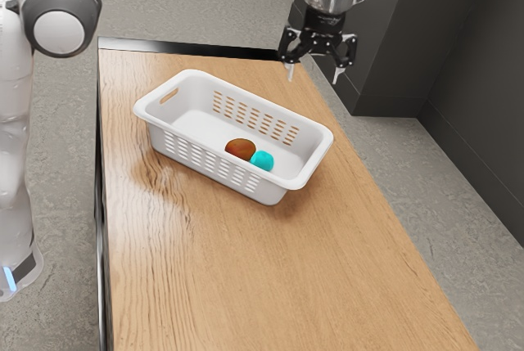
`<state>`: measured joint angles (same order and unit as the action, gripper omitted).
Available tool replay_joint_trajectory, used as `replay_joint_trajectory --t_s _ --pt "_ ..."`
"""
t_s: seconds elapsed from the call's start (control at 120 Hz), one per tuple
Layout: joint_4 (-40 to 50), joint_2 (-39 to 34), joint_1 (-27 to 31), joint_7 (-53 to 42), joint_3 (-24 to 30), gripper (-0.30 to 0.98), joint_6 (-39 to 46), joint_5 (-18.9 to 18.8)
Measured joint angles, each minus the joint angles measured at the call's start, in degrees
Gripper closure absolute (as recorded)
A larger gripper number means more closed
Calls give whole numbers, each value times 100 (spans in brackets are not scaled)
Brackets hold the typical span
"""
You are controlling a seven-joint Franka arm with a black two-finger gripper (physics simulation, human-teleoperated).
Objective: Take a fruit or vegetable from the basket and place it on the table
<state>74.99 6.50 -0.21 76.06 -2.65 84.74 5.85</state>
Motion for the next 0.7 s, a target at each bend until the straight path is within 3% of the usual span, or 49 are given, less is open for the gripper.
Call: replay_joint_trajectory --t_s 0.15,0.283,0.467,0.558,0.7 --pt "0 58 18 1126 -5 0 -13 -30" --pt "35 -161 -27 1443 -19 0 -44 -16" --pt "562 -253 198 321 -340 0 -203 1" --pt "1624 -847 367 -333 -371 0 182 -28" --pt "2228 -1134 217 -1536 -375 0 688 -42"
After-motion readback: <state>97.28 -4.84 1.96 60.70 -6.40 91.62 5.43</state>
